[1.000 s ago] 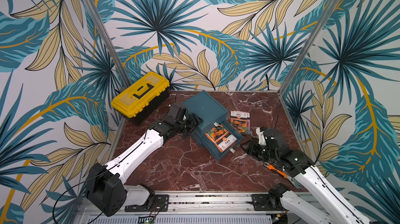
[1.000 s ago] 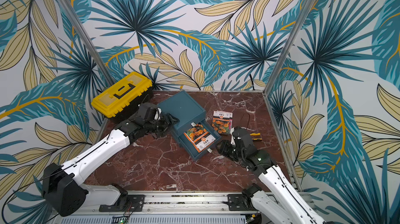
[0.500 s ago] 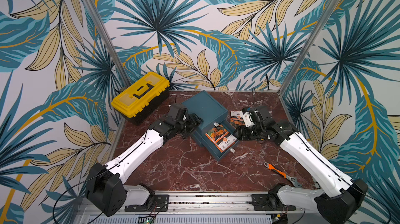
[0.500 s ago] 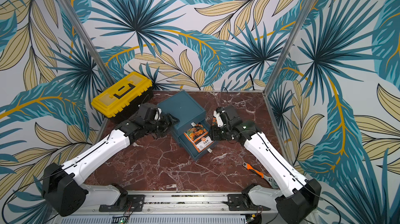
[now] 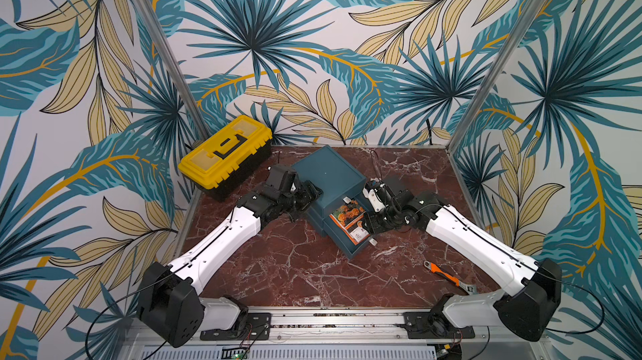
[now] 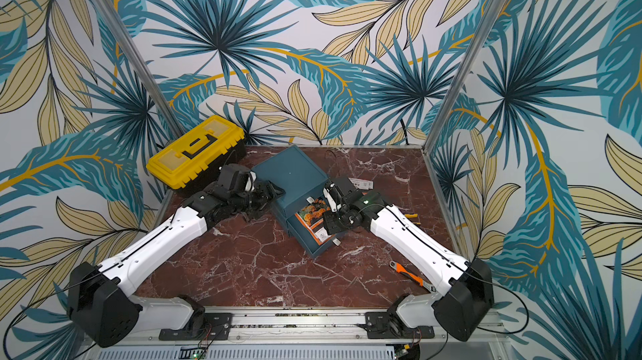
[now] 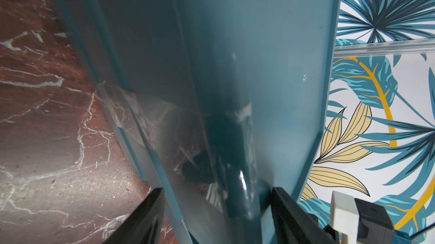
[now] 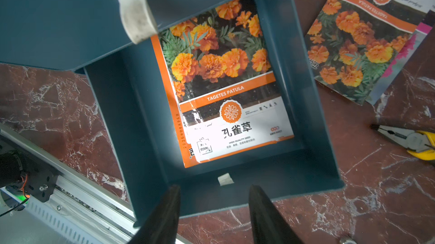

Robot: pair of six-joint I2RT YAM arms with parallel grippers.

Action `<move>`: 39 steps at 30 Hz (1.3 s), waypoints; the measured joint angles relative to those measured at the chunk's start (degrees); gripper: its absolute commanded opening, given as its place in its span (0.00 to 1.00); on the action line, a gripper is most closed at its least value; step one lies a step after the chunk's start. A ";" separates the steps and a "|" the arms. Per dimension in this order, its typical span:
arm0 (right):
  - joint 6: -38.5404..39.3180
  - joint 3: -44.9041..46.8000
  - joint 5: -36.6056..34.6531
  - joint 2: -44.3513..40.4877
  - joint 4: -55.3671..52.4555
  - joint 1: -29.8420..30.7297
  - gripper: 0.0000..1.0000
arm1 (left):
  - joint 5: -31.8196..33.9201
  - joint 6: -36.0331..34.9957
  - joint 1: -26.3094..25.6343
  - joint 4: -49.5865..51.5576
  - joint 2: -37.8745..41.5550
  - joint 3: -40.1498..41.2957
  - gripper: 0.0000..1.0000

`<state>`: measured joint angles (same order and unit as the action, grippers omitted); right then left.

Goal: Take the seed bags out of the drawer
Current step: Open the drawer in the storage box.

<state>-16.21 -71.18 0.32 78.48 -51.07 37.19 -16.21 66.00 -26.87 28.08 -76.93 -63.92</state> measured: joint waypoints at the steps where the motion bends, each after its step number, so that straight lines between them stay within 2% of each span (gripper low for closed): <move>1: 0.00 -0.11 -0.33 0.22 0.33 0.63 0.51 | -0.17 -0.04 0.33 -0.02 -0.11 -0.04 0.75; 14: -0.66 1.29 -6.67 4.13 7.02 5.42 0.56 | -2.89 0.17 1.64 -2.12 -2.23 -0.74 0.73; 21: -3.32 5.29 -7.85 4.13 10.51 5.40 0.58 | -3.19 0.48 1.84 -2.14 -2.23 -0.74 0.74; 31: -7.13 6.03 -9.16 2.08 12.24 4.68 0.67 | -3.50 0.66 1.99 -2.14 -2.25 -0.74 0.74; 39: -7.39 6.03 -9.22 2.38 12.20 1.81 0.67 | -3.54 0.94 2.03 -2.16 -2.25 -0.72 0.74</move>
<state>-23.59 -65.14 -8.91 80.86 -38.87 39.00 -19.75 66.94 -24.84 25.91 -79.18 -64.64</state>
